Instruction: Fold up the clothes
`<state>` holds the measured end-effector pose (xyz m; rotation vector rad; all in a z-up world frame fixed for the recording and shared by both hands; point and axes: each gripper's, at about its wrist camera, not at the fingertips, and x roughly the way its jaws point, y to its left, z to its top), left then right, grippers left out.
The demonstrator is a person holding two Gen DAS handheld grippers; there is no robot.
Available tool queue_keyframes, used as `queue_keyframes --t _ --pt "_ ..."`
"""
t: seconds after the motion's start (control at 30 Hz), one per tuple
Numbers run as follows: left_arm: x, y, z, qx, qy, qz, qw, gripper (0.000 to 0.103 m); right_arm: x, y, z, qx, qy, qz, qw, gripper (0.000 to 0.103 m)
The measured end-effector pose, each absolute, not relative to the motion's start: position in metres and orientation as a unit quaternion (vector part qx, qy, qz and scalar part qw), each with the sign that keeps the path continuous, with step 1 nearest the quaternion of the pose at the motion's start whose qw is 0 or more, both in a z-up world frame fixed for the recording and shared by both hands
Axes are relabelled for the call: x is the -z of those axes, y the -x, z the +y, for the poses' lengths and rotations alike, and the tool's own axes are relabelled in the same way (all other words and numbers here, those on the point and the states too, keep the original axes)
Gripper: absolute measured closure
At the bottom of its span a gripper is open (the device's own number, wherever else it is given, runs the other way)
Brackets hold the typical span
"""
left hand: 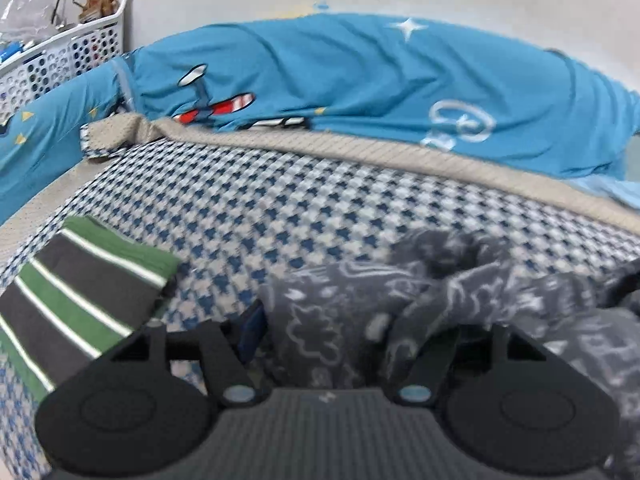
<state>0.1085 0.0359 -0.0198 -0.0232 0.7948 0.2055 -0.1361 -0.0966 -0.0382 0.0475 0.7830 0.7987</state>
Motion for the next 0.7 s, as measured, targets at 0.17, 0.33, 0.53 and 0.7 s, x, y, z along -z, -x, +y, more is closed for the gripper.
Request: queue_keyframes --t 0.17,0.33,0.53,0.7 --pt "0.014 -0.099 0.042 -0.115 0.007 0.388 0.914 0.019 0.032 0.138 -0.106 -0.395 -0.028 0.373 0.839 0.077" --pt "-0.003 -0.078 0.058 -0.107 0.077 0.385 0.914 0.018 0.013 0.143 -0.127 -0.388 -0.033 0.338 0.857 0.075" --pt "-0.023 -0.049 0.066 -0.1 0.12 0.366 0.917 0.019 0.004 0.145 -0.164 -0.346 -0.049 0.316 0.882 0.074" --pt "-0.034 -0.032 0.063 -0.115 0.125 0.357 0.918 0.015 -0.003 0.139 -0.196 -0.307 -0.055 0.306 0.9 0.073"
